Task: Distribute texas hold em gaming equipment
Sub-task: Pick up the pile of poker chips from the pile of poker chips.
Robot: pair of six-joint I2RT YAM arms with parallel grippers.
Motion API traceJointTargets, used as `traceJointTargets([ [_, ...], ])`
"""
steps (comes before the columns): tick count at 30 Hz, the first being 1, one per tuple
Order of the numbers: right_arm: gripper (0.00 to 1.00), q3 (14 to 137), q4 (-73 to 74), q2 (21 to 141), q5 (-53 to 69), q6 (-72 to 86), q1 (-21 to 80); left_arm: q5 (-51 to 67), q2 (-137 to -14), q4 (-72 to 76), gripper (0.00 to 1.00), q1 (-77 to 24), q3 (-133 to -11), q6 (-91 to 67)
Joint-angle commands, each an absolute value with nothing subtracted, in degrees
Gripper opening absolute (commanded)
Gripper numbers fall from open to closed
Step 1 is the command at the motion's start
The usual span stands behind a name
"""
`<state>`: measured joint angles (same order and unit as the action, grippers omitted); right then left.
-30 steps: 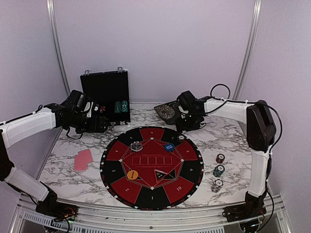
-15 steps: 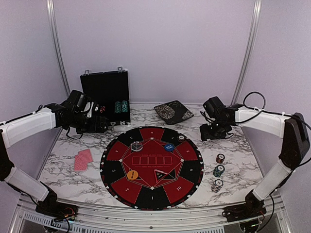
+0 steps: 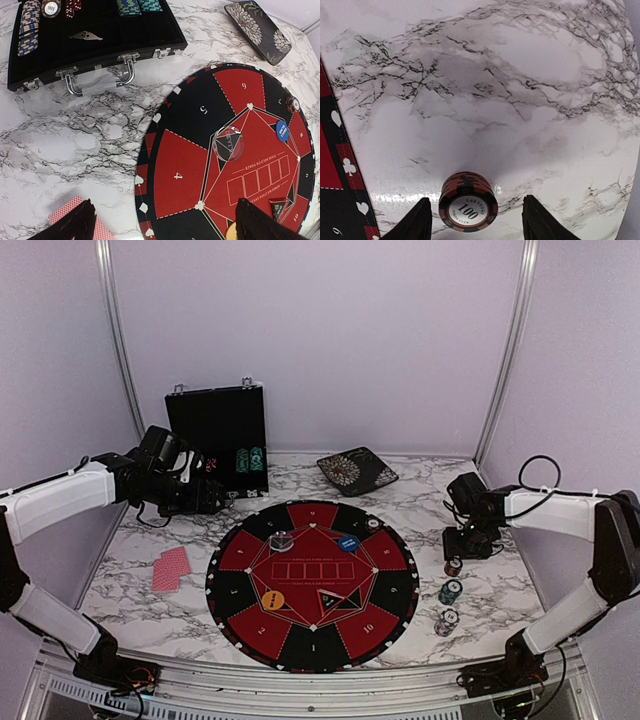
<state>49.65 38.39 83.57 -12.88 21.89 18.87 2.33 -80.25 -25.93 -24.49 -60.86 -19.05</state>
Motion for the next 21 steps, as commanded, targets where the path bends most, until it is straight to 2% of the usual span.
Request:
traceJointTargets([
  [1, 0.59, 48.2, 34.8, 82.8, -11.6, 22.8, 18.0, 3.0, -81.2, -25.4, 0.99, -24.2, -60.5, -19.4],
  [21, 0.58, 45.7, 31.5, 85.2, -10.4, 22.7, 17.1, 2.8, -81.8, -25.4, 0.99, -24.2, -60.4, -19.4],
])
